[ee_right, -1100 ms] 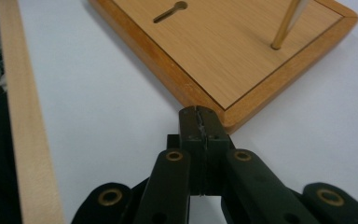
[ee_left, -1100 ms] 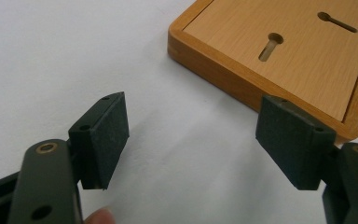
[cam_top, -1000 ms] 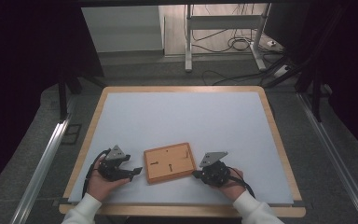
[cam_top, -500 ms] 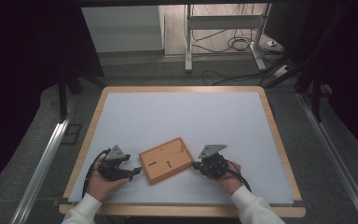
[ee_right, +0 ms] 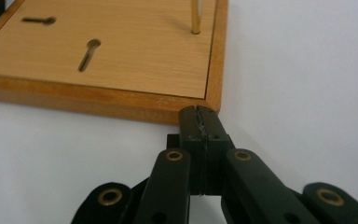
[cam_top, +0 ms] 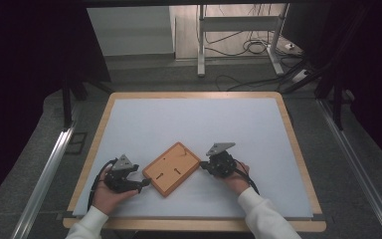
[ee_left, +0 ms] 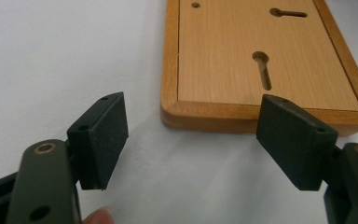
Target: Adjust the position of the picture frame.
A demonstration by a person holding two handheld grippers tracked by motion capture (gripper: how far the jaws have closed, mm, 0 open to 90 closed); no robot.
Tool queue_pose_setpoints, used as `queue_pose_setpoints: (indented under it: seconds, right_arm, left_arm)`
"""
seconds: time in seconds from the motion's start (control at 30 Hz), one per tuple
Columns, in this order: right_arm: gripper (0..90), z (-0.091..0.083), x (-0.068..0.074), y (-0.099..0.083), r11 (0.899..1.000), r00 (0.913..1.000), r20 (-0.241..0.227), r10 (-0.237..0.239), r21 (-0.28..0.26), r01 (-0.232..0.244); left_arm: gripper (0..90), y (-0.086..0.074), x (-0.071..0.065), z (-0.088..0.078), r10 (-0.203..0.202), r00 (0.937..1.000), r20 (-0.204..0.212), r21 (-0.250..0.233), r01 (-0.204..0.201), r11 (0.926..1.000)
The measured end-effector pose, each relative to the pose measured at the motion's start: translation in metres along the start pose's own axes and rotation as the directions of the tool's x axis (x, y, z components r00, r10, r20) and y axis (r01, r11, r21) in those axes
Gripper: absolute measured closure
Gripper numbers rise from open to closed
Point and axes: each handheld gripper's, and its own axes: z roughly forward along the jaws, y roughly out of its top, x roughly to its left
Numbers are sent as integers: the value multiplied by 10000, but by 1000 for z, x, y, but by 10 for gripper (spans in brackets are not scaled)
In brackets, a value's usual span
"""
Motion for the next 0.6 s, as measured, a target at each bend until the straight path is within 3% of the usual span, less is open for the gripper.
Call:
queue_pose_setpoints:
  seconds: [0.2, 0.23, 0.37, 0.4, 0.43, 0.5, 0.6]
  right_arm:
    - [900, 3, 0, 2, 9999, 9998, 110, 150, -57, -149]
    - [900, 3, 0, 2, 9998, 9994, 292, 171, -44, -170]
    - [900, -10, -3, -3, 9989, 9983, 402, 414, -221, -405]
    - [900, -23, -3, -10, 9986, 9976, 538, 426, -324, -409]
    - [900, -23, -3, -10, 9986, 9976, 538, 426, -324, -409]
    - [900, -39, -3, -22, 9978, 9969, 581, 536, -413, -513]
    - [727, -73, -7, -46, 9934, 9929, 718, 952, -716, -900]
  left_arm:
    - [244, 0, -1, -2, 11, 10000, 47, -80, -11, 10000]
    - [244, 1, -2, -3, 25, 10000, 53, -135, -24, 9999]
    - [244, 1, -2, -6, 43, 10000, 65, -311, -41, 9995]
    - [245, 1, -1, -7, 4, 10000, 74, -373, -1, 9993]
    - [245, 1, -1, -7, 4, 10000, 74, -373, -1, 9993]
    - [245, 1, 0, -8, -40, 10000, 82, -441, 44, 9990]
    - [246, 1, 1, -9, -84, 10000, 44, -528, 87, 9986]
